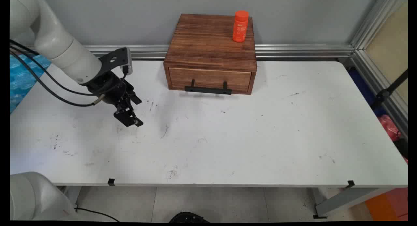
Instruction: Open the drawer
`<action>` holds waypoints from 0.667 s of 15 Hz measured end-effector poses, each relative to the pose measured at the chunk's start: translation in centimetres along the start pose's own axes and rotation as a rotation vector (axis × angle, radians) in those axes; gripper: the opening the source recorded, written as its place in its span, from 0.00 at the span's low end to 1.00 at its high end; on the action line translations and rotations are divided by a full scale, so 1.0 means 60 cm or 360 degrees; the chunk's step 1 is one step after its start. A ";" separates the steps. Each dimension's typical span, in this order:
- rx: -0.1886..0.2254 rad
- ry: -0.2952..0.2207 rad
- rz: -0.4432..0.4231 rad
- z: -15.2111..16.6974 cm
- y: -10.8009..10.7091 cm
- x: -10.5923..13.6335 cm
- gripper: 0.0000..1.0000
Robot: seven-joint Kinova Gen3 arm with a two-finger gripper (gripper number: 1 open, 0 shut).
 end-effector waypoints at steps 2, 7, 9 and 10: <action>0.0012 -0.0004 0.0015 0.005 0.004 0.006 1.00; 0.0064 -0.0017 0.0027 0.020 0.015 0.020 1.00; 0.0089 -0.0020 0.0024 0.026 0.020 0.026 1.00; 0.0099 -0.0023 0.0023 0.029 0.022 0.028 1.00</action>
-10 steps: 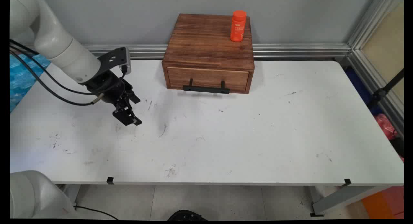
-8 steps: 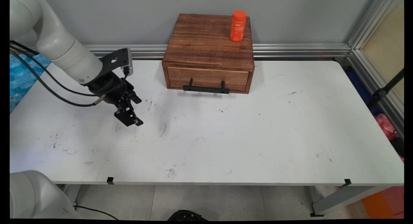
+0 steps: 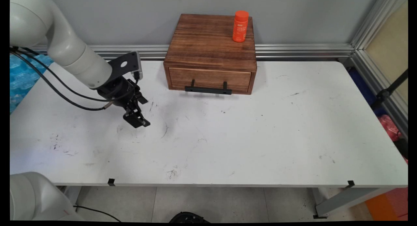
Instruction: Open the drawer
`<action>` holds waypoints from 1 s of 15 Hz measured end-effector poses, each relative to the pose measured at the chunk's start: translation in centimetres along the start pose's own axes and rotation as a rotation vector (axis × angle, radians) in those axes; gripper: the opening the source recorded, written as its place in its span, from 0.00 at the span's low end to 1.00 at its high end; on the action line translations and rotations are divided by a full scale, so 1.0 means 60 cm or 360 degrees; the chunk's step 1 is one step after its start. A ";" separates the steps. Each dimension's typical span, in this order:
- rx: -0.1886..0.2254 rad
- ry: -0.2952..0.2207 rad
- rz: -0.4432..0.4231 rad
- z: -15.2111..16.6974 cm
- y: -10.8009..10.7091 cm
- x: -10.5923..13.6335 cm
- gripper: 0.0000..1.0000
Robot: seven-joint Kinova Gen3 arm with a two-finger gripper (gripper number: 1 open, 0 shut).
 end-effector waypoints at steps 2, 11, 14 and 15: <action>0.0026 -0.0003 0.0001 0.005 0.004 0.009 1.00; 0.0129 0.0048 0.0023 0.023 0.008 0.088 1.00; 0.0154 0.0057 0.0051 0.026 0.009 0.130 1.00; 0.0160 0.0057 0.0060 0.024 0.009 0.145 1.00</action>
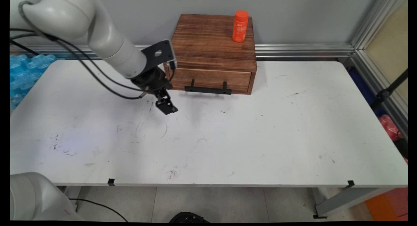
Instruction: Open the drawer
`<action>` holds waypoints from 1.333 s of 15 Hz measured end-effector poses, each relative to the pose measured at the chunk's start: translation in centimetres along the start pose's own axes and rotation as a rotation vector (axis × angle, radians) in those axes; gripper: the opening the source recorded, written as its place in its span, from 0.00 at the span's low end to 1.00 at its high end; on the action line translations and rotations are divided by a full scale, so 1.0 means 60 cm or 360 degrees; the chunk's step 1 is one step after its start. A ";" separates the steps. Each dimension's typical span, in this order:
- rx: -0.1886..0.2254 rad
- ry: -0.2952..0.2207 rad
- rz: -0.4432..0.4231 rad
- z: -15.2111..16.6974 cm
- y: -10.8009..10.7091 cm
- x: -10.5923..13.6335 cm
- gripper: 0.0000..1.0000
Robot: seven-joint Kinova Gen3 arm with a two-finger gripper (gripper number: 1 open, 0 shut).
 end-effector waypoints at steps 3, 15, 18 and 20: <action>0.0009 0.0003 0.0018 -0.005 -0.002 0.032 1.00; -0.0002 0.0018 0.0130 -0.016 0.007 0.129 1.00; 0.0030 0.0026 0.0234 -0.002 0.006 0.130 1.00; 0.0056 0.0035 0.0301 0.011 0.003 0.130 1.00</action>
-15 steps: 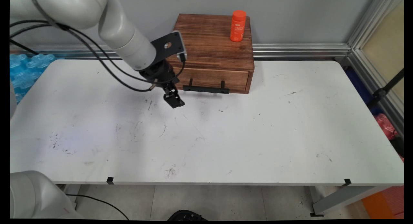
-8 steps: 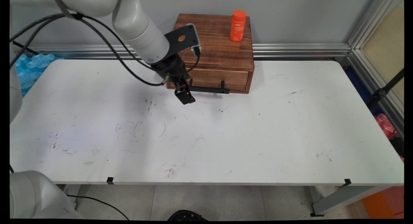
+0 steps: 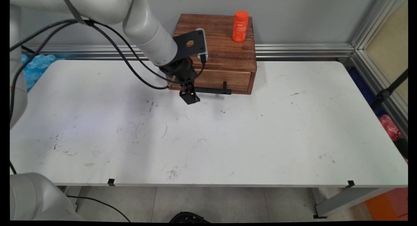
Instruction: Open the drawer
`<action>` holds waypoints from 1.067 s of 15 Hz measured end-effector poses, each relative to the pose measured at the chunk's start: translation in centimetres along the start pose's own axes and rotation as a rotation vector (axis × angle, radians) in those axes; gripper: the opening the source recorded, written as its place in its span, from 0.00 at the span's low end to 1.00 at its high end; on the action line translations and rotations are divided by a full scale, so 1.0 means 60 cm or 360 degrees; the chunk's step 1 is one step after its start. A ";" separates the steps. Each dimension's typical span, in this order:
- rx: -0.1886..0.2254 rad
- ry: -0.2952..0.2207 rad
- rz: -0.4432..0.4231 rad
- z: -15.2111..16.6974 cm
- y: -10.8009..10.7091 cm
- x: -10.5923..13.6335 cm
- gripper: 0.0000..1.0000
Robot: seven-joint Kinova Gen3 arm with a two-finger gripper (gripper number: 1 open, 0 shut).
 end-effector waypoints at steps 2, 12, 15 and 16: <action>0.0025 0.0006 0.0060 0.016 -0.003 -0.003 1.00; 0.0088 0.0016 0.0170 0.091 -0.022 -0.020 1.00; 0.0094 0.0023 0.0183 0.115 -0.026 -0.022 1.00; 0.0095 0.0026 0.0186 0.122 -0.027 -0.022 1.00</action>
